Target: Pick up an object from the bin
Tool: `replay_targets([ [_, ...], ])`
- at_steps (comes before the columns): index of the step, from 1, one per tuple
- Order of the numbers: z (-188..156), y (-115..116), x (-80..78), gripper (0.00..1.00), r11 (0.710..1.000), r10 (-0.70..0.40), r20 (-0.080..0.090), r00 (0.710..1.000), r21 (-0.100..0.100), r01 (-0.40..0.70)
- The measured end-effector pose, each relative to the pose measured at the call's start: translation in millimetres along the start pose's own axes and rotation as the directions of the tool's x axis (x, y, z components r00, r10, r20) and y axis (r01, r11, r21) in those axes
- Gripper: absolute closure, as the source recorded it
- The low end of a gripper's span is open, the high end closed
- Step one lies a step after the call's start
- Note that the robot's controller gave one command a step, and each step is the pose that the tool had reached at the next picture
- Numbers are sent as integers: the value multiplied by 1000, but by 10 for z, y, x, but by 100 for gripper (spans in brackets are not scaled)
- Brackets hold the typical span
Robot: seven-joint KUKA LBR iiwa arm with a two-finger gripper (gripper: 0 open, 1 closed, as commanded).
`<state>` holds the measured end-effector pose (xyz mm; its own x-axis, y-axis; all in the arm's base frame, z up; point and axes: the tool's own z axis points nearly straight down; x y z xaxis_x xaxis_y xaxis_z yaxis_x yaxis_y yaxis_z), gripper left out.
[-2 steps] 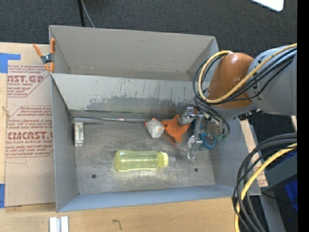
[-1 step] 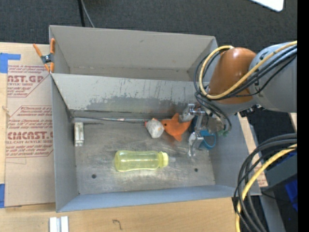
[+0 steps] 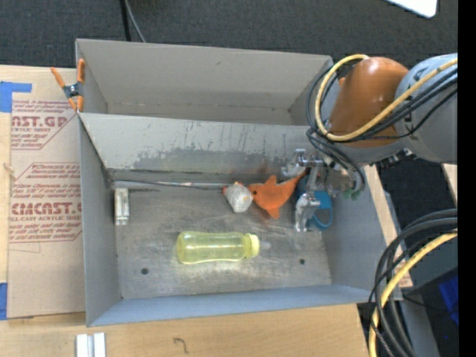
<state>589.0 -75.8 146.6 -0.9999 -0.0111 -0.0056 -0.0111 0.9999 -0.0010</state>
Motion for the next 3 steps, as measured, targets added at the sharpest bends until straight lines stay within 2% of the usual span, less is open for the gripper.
replay_targets([
  [1, 759, -3, -63, 0, 1000, 21, 4, 1000, 0, -21],
  [2, 718, -67, -54, 100, 993, -118, 12, 993, 2, 118],
  [3, 718, -66, -54, 100, 993, -119, 12, 993, 2, 119],
])
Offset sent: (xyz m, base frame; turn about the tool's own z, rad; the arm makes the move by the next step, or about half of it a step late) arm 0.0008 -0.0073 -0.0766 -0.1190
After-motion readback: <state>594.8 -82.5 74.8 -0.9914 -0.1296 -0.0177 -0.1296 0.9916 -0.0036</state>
